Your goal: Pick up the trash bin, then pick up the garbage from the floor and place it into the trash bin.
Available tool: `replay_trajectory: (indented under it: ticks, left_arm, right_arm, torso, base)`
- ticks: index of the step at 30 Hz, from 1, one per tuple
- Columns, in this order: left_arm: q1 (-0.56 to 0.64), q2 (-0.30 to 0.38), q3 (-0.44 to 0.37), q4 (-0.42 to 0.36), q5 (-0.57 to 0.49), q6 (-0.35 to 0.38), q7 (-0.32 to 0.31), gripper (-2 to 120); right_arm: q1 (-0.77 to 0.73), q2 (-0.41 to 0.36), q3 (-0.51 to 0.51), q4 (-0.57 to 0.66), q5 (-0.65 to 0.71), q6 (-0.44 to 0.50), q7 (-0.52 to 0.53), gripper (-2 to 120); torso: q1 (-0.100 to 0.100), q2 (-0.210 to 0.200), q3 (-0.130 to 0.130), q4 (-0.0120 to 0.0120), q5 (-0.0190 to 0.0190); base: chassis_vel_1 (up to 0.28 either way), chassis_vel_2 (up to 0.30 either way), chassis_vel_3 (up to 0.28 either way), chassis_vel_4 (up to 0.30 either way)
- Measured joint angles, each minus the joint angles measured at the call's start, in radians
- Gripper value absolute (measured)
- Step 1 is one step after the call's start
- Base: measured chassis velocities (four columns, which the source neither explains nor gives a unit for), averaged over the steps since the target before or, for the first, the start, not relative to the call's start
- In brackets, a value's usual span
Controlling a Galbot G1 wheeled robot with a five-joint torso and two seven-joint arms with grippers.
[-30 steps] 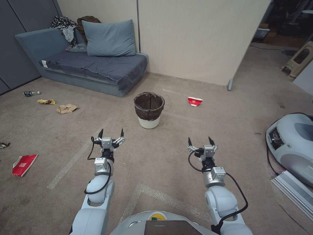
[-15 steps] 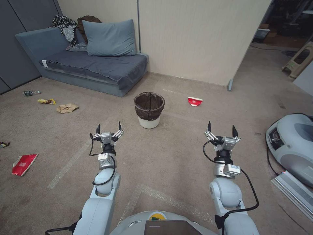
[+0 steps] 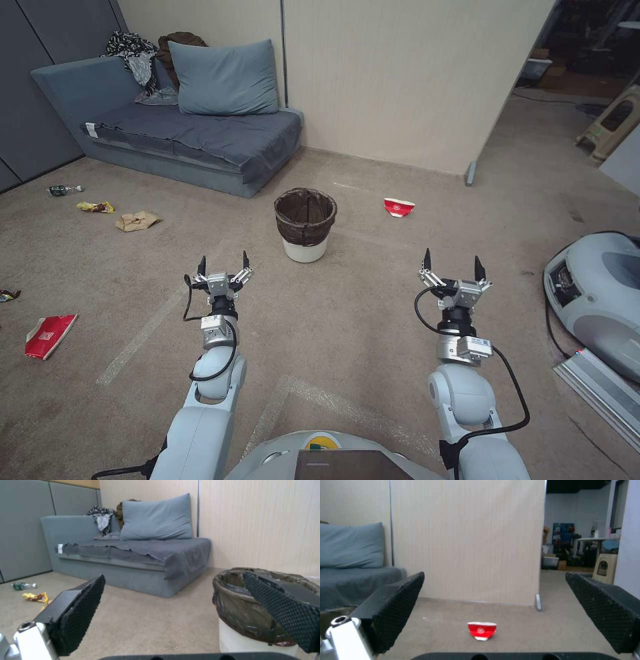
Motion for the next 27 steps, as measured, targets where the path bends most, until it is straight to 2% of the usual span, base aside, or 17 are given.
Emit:
replay_trajectory:
  ticks: [27]
  left_arm:
    - [-0.005,0.002,0.005,0.009,0.002,0.003,0.003,100]
  right_arm:
    - [0.0,-0.003,-0.001,-0.002,-0.019,-0.008,-0.005,100]
  torso:
    - [0.0,0.0,0.0,0.0,-0.0001]
  base:
    - [0.0,0.0,0.0,0.0]
